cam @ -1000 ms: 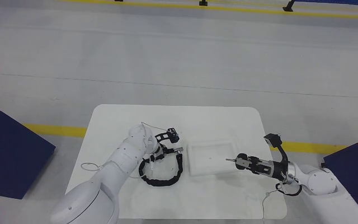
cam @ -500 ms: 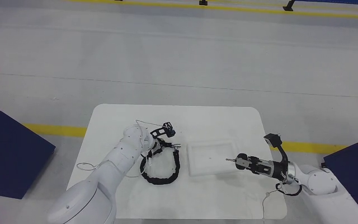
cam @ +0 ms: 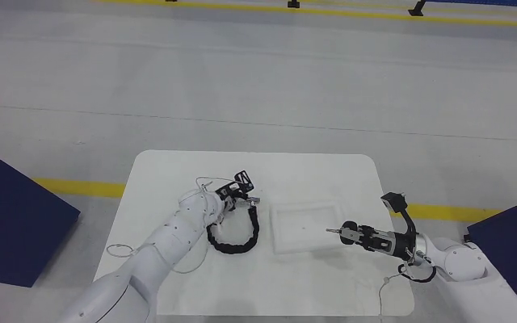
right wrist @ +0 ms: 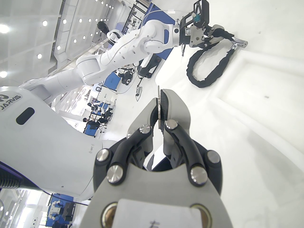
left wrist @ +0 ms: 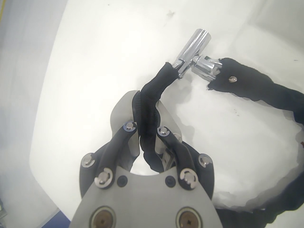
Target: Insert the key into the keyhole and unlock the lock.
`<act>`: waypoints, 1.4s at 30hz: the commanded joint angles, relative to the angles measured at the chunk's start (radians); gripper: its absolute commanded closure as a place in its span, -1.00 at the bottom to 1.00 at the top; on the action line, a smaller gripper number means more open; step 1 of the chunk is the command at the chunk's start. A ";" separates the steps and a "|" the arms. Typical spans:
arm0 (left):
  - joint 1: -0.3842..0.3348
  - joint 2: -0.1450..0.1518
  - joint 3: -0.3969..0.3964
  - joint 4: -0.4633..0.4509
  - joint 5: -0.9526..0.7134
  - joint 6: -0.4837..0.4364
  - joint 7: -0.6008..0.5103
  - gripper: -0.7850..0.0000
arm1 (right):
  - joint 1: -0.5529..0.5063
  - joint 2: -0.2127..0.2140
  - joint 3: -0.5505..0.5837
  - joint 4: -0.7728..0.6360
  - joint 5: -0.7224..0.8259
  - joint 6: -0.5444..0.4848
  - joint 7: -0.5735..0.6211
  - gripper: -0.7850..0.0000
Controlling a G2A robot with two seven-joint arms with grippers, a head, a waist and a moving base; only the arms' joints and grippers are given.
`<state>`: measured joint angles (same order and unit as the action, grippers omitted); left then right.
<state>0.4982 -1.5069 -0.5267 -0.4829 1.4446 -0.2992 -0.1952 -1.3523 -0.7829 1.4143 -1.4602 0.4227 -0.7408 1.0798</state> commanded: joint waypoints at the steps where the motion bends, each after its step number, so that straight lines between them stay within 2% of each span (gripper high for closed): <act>1: 0.032 0.026 0.000 -0.075 0.084 0.113 -0.011 1.00 | 0.000 0.000 0.000 0.000 0.000 0.000 0.000 1.00; 3: 0.085 0.052 -0.007 -0.163 0.153 0.221 -0.025 1.00 | 0.000 0.000 0.000 0.000 0.000 0.000 0.000 1.00; 9: 0.246 0.152 -0.090 -0.466 0.337 0.340 -0.063 1.00 | 0.000 0.000 0.000 0.000 0.000 0.000 0.000 1.00; 15: 0.435 0.242 -0.203 -0.753 0.574 0.407 -0.130 1.00 | 0.000 0.000 0.000 0.000 0.000 0.000 0.000 1.00; 18: 0.514 0.270 -0.252 -0.861 0.660 0.413 -0.134 1.00 | 0.000 0.000 0.000 0.000 0.000 0.000 0.000 1.00; 21: 0.575 0.288 -0.291 -0.932 0.709 0.391 -0.139 1.00 | 0.000 0.000 0.000 0.000 0.000 0.000 0.000 1.00; 26: 0.609 0.294 -0.337 -0.949 0.645 0.272 -0.154 1.00 | 0.000 0.000 0.000 0.000 0.000 0.000 0.000 1.00; 31: 0.582 0.278 -0.352 -0.885 0.495 0.153 -0.198 1.00 | 0.000 0.000 0.000 0.000 0.000 0.000 0.000 1.00; 42: 0.544 0.252 -0.352 -0.836 0.418 0.074 -0.318 1.00 | 0.000 0.000 0.000 0.000 0.000 0.000 0.000 1.00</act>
<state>1.0440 -1.2536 -0.8773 -1.3205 1.8656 -0.2172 -0.5045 -1.3523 -0.7829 1.4143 -1.4602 0.4228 -0.7408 1.0798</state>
